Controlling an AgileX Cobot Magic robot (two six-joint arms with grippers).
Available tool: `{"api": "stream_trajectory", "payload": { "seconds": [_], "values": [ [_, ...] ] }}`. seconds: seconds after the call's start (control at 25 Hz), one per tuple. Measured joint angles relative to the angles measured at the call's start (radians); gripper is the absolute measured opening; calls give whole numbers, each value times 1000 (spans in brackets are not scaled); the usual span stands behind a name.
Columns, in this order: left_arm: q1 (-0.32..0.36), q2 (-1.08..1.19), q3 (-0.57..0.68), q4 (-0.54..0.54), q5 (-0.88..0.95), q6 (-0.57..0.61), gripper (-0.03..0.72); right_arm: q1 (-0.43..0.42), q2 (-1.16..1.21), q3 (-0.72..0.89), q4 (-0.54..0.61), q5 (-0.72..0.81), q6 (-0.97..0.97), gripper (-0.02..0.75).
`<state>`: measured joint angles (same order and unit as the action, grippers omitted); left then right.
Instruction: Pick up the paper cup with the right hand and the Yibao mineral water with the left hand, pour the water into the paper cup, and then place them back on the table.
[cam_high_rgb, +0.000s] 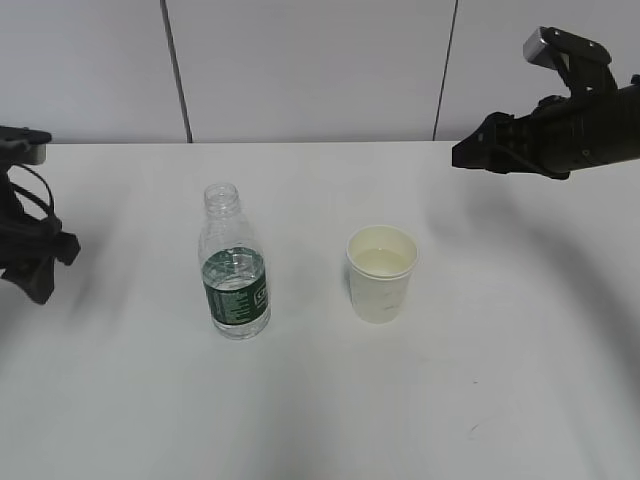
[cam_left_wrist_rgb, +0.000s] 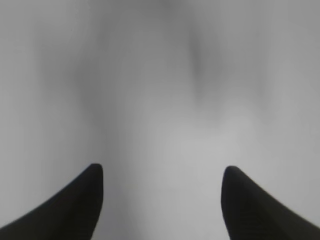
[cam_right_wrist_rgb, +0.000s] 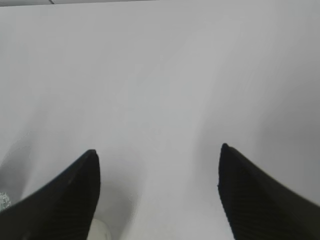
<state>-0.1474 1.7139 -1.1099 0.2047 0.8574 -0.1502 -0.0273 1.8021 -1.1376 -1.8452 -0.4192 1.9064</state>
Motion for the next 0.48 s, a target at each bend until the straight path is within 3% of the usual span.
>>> {"api": "stream_trajectory", "payload": {
  "seconds": [0.16, 0.48],
  "values": [
    [0, -4, 0, -5, 166, 31, 456, 0, 0, 0, -4, -4, 2, 573],
    [0, -217, 29, -101, 188, 79, 456, 0, 0, 0, -4, -15, 4, 572]
  ]
}}
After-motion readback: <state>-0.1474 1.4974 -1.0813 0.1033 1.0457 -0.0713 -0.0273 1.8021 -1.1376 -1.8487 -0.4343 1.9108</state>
